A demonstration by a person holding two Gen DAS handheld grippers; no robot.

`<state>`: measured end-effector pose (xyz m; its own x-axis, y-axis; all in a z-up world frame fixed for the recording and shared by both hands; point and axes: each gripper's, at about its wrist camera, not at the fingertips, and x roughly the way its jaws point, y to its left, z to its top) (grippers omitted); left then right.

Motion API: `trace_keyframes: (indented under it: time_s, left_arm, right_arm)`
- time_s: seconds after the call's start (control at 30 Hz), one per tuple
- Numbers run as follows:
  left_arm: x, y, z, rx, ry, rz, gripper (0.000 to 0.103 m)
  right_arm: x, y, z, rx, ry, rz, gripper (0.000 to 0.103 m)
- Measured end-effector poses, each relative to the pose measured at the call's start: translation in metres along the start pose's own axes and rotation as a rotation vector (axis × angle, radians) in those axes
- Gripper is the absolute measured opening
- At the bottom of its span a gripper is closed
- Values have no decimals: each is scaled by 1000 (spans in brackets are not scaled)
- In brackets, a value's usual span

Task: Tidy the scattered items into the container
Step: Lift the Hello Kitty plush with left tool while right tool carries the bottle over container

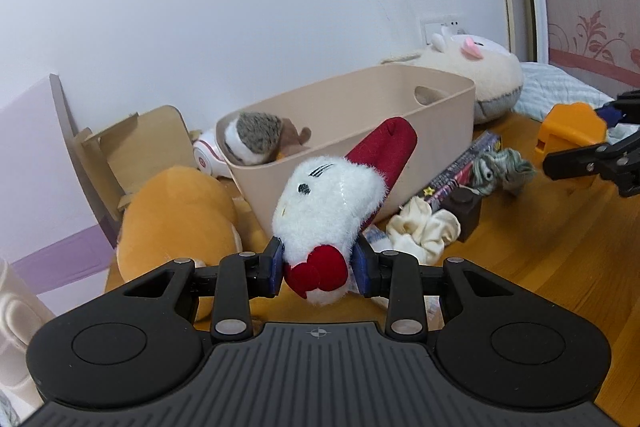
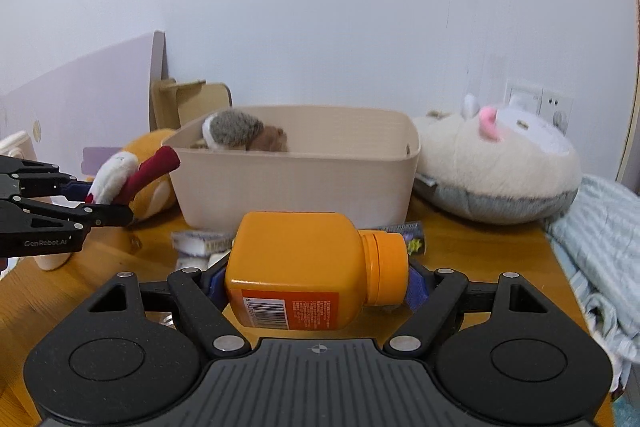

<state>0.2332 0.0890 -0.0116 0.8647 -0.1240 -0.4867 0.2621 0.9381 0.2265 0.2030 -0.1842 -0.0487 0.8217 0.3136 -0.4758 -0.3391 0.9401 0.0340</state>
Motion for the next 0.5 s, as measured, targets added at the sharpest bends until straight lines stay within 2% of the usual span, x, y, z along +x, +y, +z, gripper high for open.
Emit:
trace_keyframes:
  time_s: [0.13, 0.5]
  left_arm:
    - [3, 8, 10, -46, -6, 14, 35]
    - [12, 15, 53, -82, -88, 19, 35]
  right_arm:
    - [-3, -2, 14, -22, -23, -10, 78]
    - [-1, -7, 54, -59, -90, -32, 78]
